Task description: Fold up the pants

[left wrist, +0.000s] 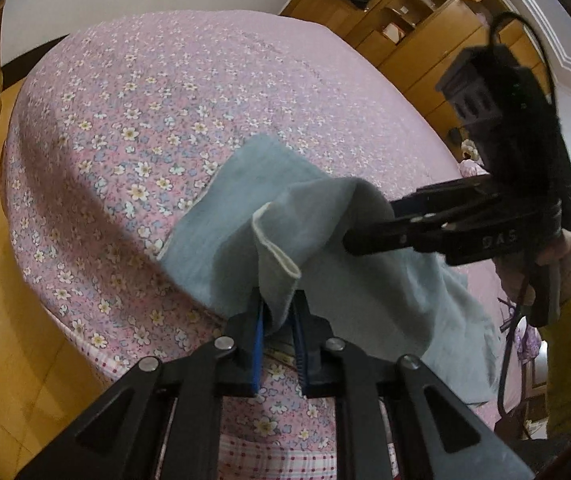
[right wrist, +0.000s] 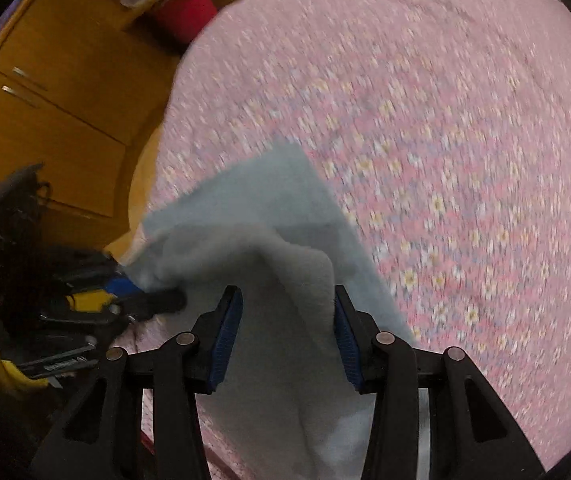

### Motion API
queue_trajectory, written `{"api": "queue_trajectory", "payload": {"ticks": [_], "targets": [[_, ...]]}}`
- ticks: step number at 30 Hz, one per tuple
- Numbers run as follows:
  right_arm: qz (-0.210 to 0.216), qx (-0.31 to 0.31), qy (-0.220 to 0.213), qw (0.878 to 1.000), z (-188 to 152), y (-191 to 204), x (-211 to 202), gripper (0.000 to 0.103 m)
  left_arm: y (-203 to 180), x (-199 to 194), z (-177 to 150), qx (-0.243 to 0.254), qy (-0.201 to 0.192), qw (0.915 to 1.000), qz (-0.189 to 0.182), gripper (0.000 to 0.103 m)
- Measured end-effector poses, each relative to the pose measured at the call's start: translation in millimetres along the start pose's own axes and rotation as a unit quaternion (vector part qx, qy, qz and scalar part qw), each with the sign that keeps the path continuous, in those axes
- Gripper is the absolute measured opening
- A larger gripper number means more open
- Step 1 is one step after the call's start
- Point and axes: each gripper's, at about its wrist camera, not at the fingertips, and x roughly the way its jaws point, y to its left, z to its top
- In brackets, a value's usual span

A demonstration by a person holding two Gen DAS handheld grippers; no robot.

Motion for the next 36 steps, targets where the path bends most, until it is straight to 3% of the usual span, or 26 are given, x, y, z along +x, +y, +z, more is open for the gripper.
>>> {"api": "queue_trajectory", "payload": {"ticks": [8,16,18,20,24,27,29,32,36], "targets": [[0.064,0.019,-0.004,0.998,34,-2,5,0.047,12,-4,4,-0.016,-0.002,0.9997,-0.02,0.013],[0.058,0.043,0.004,0.997,63,-19,31,0.042,33,-5,30,-0.046,-0.028,0.998,-0.032,0.013],[0.06,0.047,-0.006,0.997,65,-20,32,0.034,36,-7,32,-0.046,-0.03,0.998,-0.032,0.013],[0.048,0.036,-0.027,0.998,59,-31,17,0.016,36,-10,32,-0.042,-0.036,0.9981,-0.028,0.007],[0.066,-0.016,-0.127,0.99,40,-27,-20,0.011,32,-37,27,-0.031,-0.067,0.9968,-0.03,0.003],[0.046,-0.033,-0.174,0.983,41,-22,-30,0.011,28,-54,23,0.001,-0.097,0.9952,0.014,0.003],[0.009,-0.036,-0.173,0.984,50,-21,-21,0.011,32,-54,25,0.013,-0.105,0.9932,0.048,0.003],[-0.023,-0.037,-0.153,0.987,55,-21,-2,0.011,41,-40,28,-0.005,-0.085,0.9941,0.067,0.003],[-0.005,-0.006,-0.121,0.993,54,-28,1,0.012,68,-28,30,-0.047,-0.061,0.9955,0.054,0.004]]}}
